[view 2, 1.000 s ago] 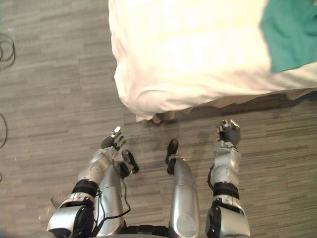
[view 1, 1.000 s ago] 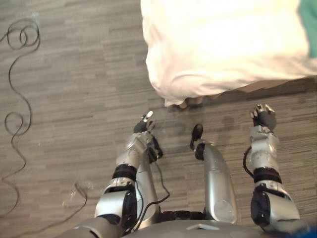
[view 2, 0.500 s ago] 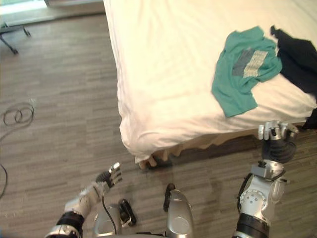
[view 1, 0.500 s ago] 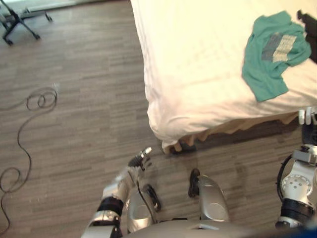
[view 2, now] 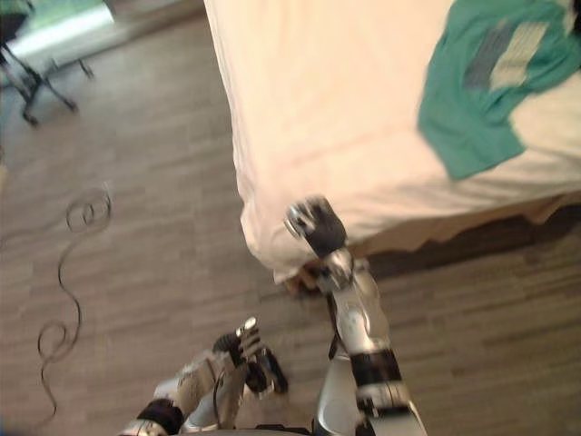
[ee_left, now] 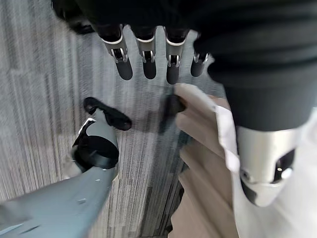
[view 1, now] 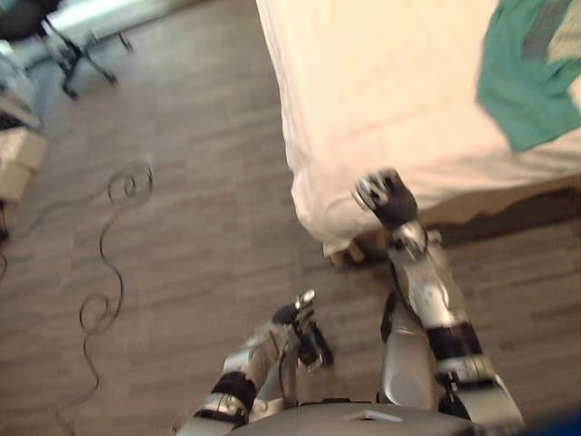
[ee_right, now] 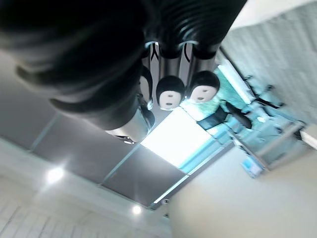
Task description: Tidy the bed and pick cloth on bed and put in laundry
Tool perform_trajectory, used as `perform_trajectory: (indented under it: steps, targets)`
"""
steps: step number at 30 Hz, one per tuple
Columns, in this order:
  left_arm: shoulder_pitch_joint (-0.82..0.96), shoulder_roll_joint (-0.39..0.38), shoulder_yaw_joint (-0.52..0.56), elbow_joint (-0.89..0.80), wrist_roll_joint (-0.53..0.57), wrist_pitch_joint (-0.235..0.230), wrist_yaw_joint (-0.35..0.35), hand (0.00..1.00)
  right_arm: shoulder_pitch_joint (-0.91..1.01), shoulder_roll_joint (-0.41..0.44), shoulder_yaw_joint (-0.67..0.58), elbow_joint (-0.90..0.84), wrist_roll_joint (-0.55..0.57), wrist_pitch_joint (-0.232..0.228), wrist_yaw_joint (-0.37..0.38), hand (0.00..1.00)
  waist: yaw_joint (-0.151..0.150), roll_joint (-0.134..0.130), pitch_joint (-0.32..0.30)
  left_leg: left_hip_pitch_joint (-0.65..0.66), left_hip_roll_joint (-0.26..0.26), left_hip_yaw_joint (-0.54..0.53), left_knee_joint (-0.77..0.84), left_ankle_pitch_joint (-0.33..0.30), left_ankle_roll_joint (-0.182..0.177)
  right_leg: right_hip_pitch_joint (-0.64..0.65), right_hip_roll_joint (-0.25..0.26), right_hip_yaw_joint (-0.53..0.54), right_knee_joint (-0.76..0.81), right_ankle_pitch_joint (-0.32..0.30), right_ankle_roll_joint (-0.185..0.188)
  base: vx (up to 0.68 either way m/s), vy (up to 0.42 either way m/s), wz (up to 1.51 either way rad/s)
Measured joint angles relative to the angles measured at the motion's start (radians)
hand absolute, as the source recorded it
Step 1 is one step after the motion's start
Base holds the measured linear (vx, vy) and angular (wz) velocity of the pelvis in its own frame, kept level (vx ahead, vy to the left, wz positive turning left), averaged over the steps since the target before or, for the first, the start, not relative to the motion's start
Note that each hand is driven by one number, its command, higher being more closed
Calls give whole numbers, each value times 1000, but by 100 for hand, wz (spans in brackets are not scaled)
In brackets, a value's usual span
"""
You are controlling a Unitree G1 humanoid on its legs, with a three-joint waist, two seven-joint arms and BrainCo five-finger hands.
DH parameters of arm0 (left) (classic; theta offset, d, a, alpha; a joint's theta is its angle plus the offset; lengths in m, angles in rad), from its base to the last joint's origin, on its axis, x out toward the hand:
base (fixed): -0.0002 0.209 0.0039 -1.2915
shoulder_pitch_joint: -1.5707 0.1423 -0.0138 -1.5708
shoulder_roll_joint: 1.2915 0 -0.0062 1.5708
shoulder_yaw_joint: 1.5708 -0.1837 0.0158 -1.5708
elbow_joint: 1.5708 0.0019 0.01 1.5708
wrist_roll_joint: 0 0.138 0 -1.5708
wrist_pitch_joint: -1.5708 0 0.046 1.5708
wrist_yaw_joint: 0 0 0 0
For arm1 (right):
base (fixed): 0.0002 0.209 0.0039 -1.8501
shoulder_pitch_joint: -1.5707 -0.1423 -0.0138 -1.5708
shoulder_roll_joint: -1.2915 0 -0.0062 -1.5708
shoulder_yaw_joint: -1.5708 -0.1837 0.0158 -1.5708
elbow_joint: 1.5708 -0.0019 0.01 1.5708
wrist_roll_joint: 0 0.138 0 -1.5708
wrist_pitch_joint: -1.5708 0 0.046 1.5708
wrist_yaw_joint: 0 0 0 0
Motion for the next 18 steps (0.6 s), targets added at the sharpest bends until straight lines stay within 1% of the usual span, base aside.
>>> perform_trajectory:
  steps: [1,2,3,4,5,6,7,8,10,12,14,16,18]
  targets:
    - [-36,-4,26,-1,-9,-12,0,0,-59,-5,7,10,-9,0,-4,100,10,0,27,-47,7,0,10,14,8,-44,3,-1,4,14,-18,-106,-65,20]
    - [-54,-5,39,-1,-15,-18,1,0,-85,-8,12,10,-9,-3,-6,100,17,0,37,-73,10,0,15,19,11,-69,4,-4,7,18,-23,-62,-60,13]
    - [-94,-8,68,-1,-16,-27,1,0,-141,-14,15,20,-20,-8,-15,100,22,5,56,-124,20,-7,27,34,25,-110,4,-18,12,30,-36,-16,-69,23]
    - [-124,-8,99,-1,-16,-40,1,0,-201,-19,18,48,-40,-9,-29,100,25,3,61,-176,31,-16,42,42,29,-152,9,-26,17,33,-42,2,-73,27]
    - [-139,-9,114,-1,-15,-46,1,0,-230,-23,18,61,-47,-10,-39,100,27,2,64,-201,37,-23,54,43,30,-169,12,-29,22,35,-45,24,-63,26]
    - [-158,-13,135,0,-16,-54,1,0,-271,-33,21,80,-47,-15,-56,100,29,8,72,-230,48,-36,75,43,31,-184,18,-35,26,36,-46,45,-58,26]
    - [-180,-21,160,0,-15,-76,1,0,-333,-55,26,100,-46,-22,-86,100,33,7,73,-274,60,-48,92,44,32,-214,22,-47,31,36,-52,42,-52,23]
    - [-187,-28,172,1,-15,-84,2,0,-359,-61,26,111,-45,-24,-95,100,35,6,73,-289,64,-51,95,44,32,-227,26,-49,32,38,-55,34,-50,16]
    - [-216,-52,210,0,-15,-120,10,0,-446,-99,14,123,-32,-28,-140,100,45,6,73,-347,73,-59,109,44,32,-278,35,-48,32,41,-60,7,-37,7]
    - [-232,-64,215,1,-15,-145,29,0,-490,-119,3,121,-21,-30,-161,100,45,6,73,-387,77,-61,111,46,35,-312,38,-48,30,42,-63,-8,-31,6]
    - [-258,-82,226,-1,-15,-175,68,0,-519,-125,3,82,27,-34,-173,100,44,5,74,-438,88,-63,115,52,36,-354,52,-49,13,54,-68,-11,-33,-1]
    - [-277,-90,233,-7,-15,-188,105,0,-519,-125,-10,38,79,-37,-192,100,46,3,75,-467,99,-62,115,55,37,-373,68,-49,-11,70,-71,-11,-25,-7]
    - [-288,-95,233,-15,-15,-188,128,0,-518,-126,-36,5,130,-40,-211,100,45,1,76,-482,101,-61,114,57,39,-386,73,-49,-28,81,-72,-28,6,-5]
